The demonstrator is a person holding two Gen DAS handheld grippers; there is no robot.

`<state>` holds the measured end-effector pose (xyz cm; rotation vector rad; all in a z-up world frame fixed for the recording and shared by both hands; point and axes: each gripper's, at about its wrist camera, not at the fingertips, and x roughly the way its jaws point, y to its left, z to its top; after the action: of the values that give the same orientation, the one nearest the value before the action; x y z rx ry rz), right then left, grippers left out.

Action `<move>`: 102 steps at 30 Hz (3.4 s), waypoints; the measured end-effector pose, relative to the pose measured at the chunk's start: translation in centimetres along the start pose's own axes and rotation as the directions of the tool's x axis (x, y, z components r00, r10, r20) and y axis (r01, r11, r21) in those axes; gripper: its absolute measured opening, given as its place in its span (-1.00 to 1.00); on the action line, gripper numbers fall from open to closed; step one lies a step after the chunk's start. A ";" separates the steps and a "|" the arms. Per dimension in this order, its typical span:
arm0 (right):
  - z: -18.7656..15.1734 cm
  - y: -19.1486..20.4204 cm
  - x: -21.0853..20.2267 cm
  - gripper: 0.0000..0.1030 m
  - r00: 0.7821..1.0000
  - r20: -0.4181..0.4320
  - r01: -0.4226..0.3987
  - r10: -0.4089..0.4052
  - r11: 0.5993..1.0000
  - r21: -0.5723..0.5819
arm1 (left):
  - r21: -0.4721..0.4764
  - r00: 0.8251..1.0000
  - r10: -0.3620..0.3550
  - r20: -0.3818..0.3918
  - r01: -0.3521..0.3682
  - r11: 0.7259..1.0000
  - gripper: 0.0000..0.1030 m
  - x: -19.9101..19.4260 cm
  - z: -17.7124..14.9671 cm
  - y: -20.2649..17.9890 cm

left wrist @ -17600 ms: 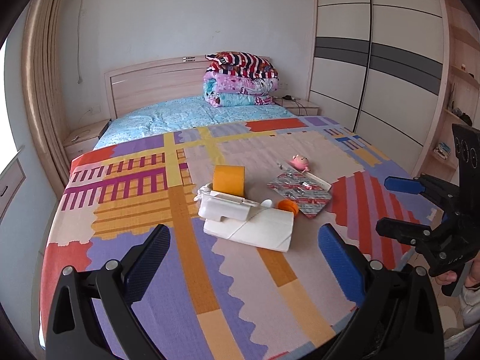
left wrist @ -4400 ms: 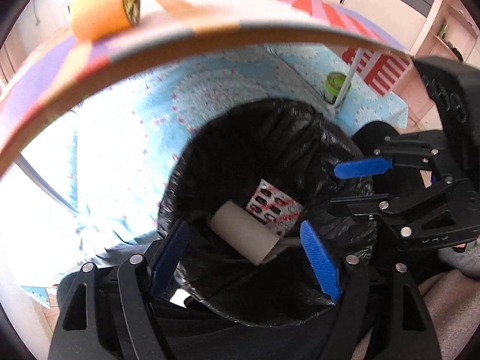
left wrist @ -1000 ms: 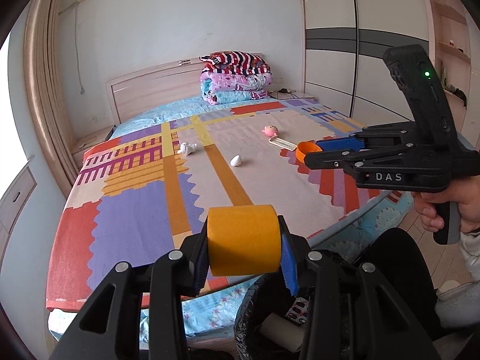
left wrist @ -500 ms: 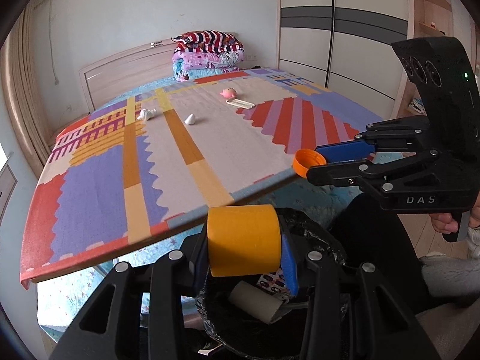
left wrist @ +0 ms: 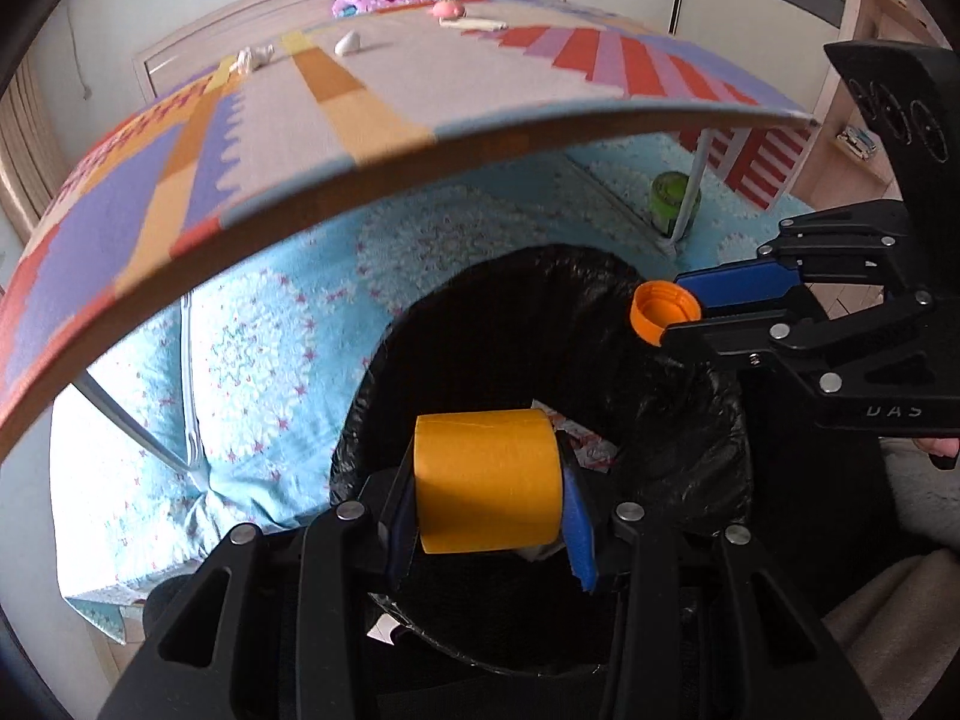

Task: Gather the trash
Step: 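Carry the tape roll and orange cap over the black bin and open both tools, then move the left tool to the small white cap while the right tool reaches the white plastic strip, then close the left tool on the small white cap while the right tool grips the white strip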

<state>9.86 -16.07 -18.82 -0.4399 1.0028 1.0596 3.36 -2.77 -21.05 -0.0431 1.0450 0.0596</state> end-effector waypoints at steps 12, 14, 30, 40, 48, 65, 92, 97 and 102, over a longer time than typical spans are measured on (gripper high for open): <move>-1.5 -0.9 3.2 -0.41 0.996 -0.078 -0.032 0.037 0.998 0.063 | -0.058 0.997 -0.039 -0.061 0.036 0.998 0.11 2.5 -1.0 0.2; -1.4 -0.9 3.0 -0.31 0.996 -0.076 -0.033 0.038 0.998 0.062 | -0.053 0.998 -0.046 -0.047 0.044 0.998 0.17 2.2 -0.8 0.3; 1.9 -1.1 -4.6 -0.21 0.990 0.140 0.016 -0.020 0.999 0.029 | -0.015 0.981 0.015 0.193 -0.012 1.000 0.18 -5.8 2.7 1.0; 5.4 -2.5 -8.2 -0.21 0.960 0.271 0.065 -0.069 0.998 0.022 | 0.011 0.940 0.044 0.338 -0.050 0.999 0.18 -10.6 6.0 1.8; 9.2 -4.8 -8.9 -0.21 0.944 0.302 0.128 -0.135 0.991 0.043 | 0.020 0.930 0.089 0.357 -0.103 0.994 0.18 -9.9 9.5 3.7; 16.0 -9.8 -4.6 -0.21 0.950 0.248 0.181 -0.191 0.981 0.066 | -0.009 0.954 -0.008 0.299 0.011 1.000 0.18 -4.7 17.1 9.0; 20.7 -15.0 1.8 -0.21 0.971 0.172 0.138 -0.166 0.977 0.162 | -0.020 0.982 -0.057 0.181 0.062 0.998 -0.33 3.5 23.6 11.4; 20.8 -14.4 2.0 -0.53 0.959 0.155 0.222 -0.238 0.968 0.118 | -0.001 0.983 -0.050 0.179 0.051 0.999 -0.55 3.7 23.6 11.0; 20.5 -14.6 1.7 -0.54 0.962 0.160 0.203 -0.220 0.972 0.117 | 0.009 0.984 -0.040 0.174 0.039 0.999 -0.64 3.4 23.2 10.8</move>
<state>32.41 -7.02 -12.04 -0.3590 0.8309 0.8358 24.34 9.62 -12.47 -0.0529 0.8691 0.0240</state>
